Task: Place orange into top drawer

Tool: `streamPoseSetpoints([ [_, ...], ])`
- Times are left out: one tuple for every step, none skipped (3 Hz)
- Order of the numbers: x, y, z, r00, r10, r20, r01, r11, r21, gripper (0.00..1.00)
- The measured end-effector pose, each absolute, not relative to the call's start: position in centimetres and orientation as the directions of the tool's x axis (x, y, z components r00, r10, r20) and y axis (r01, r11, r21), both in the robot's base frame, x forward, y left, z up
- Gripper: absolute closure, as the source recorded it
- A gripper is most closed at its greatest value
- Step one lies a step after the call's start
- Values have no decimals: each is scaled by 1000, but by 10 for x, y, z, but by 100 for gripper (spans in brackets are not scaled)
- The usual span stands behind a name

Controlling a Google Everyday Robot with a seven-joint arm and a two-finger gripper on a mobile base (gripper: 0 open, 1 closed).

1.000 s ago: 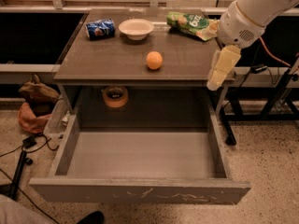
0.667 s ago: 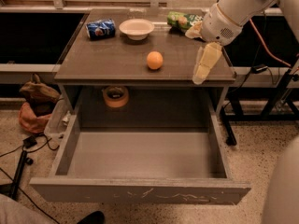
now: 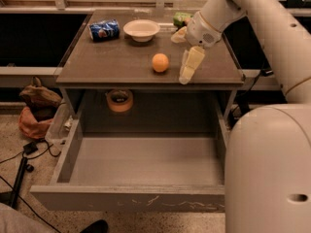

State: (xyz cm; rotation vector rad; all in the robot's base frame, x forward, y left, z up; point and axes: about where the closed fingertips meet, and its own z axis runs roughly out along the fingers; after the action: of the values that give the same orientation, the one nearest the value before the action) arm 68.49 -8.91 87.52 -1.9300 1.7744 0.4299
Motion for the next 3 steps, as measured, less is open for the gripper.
streamPoseSetpoints([
  [724,-49,848,166,-849,-501,-983,-100,-155,0],
  [724,-49,848,166,-849,-501,-983,-100,-156,0],
  [736,-42,842,180,-836,-519,-980,-106,-170,0],
])
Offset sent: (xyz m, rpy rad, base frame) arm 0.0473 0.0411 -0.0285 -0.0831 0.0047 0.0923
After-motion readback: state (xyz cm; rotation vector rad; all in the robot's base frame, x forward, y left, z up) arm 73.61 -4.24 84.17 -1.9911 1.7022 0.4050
